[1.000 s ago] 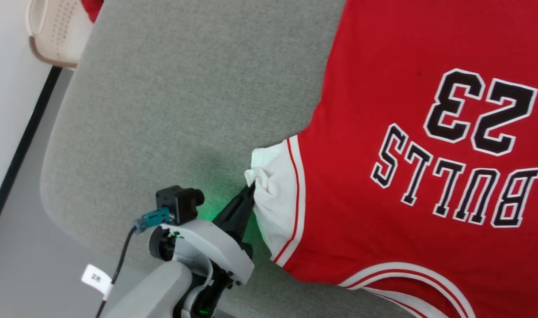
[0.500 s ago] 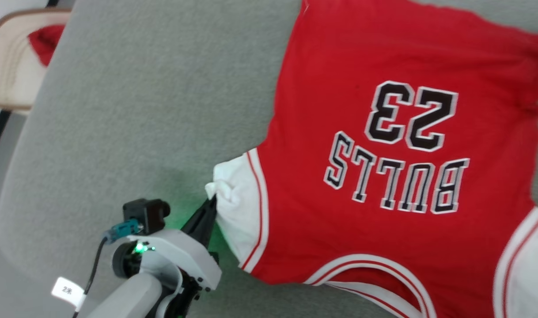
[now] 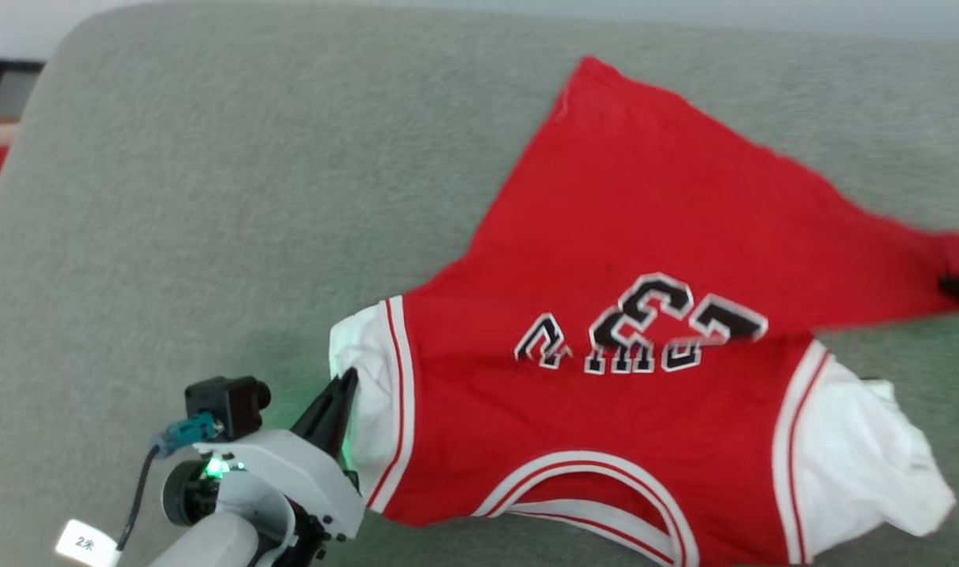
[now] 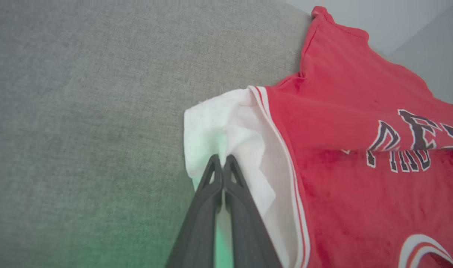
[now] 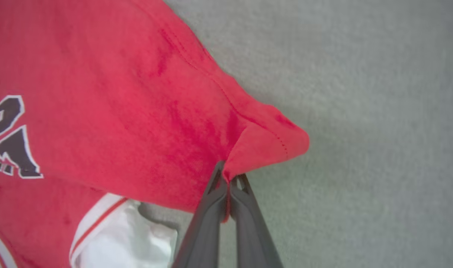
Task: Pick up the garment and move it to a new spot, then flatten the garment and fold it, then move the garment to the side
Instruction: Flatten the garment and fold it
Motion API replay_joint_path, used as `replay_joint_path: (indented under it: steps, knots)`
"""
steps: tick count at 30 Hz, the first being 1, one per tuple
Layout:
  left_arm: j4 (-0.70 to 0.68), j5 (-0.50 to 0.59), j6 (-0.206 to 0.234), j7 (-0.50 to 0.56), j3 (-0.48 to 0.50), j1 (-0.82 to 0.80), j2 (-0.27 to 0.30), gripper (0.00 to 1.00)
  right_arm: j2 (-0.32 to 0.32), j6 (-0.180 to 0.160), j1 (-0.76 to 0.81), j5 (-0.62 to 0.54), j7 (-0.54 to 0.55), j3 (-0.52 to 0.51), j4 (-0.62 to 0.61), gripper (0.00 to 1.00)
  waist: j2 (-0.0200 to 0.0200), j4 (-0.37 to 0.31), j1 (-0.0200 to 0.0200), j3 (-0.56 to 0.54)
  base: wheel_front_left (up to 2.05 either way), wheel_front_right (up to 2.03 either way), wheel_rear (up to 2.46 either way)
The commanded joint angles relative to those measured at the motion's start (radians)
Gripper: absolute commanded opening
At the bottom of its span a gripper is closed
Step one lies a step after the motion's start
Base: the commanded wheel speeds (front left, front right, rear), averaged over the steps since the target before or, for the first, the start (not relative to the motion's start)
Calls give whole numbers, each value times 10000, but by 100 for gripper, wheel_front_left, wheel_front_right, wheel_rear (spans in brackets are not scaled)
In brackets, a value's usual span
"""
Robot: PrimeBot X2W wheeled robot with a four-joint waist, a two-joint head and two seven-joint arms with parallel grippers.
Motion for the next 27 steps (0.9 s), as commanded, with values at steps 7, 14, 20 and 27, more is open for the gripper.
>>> replay_joint_path:
  steps: [7,14,20,27]
  knots:
    - [-320,-55,264,62,59,354,203,0,771,0,2635,-103,-109,-1520,-1090,0,0,-662,0,-523,0,0,0]
    - [-493,-106,324,109,64,396,289,0,1655,0,4132,-511,-385,-2315,-1543,0,0,-790,0,-515,0,0,0]
    - [-481,-106,313,122,36,408,299,0,2062,0,4292,-768,-952,-2275,-1335,9,0,-861,0,-505,0,0,0]
    - [-471,-141,314,100,56,455,338,0,2207,0,4416,-953,-1329,-2226,-1314,100,0,-901,0,-549,0,0,0]
